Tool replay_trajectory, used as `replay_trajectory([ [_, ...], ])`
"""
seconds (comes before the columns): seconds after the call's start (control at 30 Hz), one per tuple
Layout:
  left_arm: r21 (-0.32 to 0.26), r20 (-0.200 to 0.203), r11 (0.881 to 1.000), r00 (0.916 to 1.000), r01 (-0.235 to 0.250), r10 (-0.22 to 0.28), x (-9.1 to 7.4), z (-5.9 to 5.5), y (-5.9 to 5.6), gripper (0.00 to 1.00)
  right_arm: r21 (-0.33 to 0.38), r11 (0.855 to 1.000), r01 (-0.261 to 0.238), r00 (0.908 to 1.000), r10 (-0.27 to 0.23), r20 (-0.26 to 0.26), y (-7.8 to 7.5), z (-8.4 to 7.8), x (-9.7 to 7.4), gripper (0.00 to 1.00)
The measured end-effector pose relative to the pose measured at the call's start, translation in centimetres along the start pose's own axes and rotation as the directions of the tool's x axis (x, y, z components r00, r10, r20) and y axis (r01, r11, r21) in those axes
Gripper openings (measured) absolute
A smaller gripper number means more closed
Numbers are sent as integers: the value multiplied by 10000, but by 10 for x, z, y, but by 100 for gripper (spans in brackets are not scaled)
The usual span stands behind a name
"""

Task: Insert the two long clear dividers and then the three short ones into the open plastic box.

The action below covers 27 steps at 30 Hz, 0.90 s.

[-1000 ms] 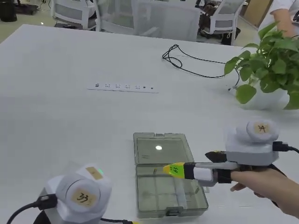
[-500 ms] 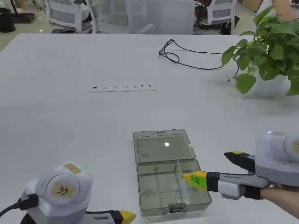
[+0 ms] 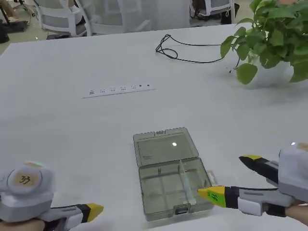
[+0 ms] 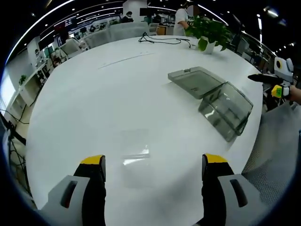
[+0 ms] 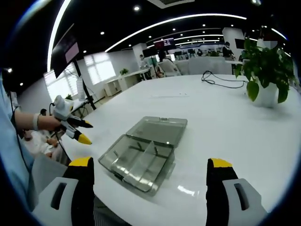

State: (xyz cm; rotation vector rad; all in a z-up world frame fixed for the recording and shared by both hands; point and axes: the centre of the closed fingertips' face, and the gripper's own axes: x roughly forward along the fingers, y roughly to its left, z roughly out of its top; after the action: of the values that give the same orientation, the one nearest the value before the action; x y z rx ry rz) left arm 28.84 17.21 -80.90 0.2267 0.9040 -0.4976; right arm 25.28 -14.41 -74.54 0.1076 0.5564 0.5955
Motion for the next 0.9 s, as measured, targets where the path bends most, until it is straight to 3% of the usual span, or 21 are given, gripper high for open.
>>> replay_trajectory([
  [0.23, 308, -1120, 9994, 9935, -181, 214, 7, -14, 7, 76, -232, 9997, 116, 9998, -119, -137, -8, -10, -11, 100],
  [0.33, 300, -1377, 9995, 9904, -76, 117, 12, -17, 7, 70, -119, 9997, 191, 9998, -192, -63, -11, -12, -14, 100],
  [0.77, 550, -2203, 9983, 9750, -178, 295, 22, -27, 15, 56, -163, 9995, 268, 9996, -268, 6, -13, -13, -21, 100],
  [0.9, 225, -2235, 9997, 9746, -94, 142, 24, -26, 14, 54, -193, 9995, 270, 9996, -270, 0, -12, -13, -22, 98],
])
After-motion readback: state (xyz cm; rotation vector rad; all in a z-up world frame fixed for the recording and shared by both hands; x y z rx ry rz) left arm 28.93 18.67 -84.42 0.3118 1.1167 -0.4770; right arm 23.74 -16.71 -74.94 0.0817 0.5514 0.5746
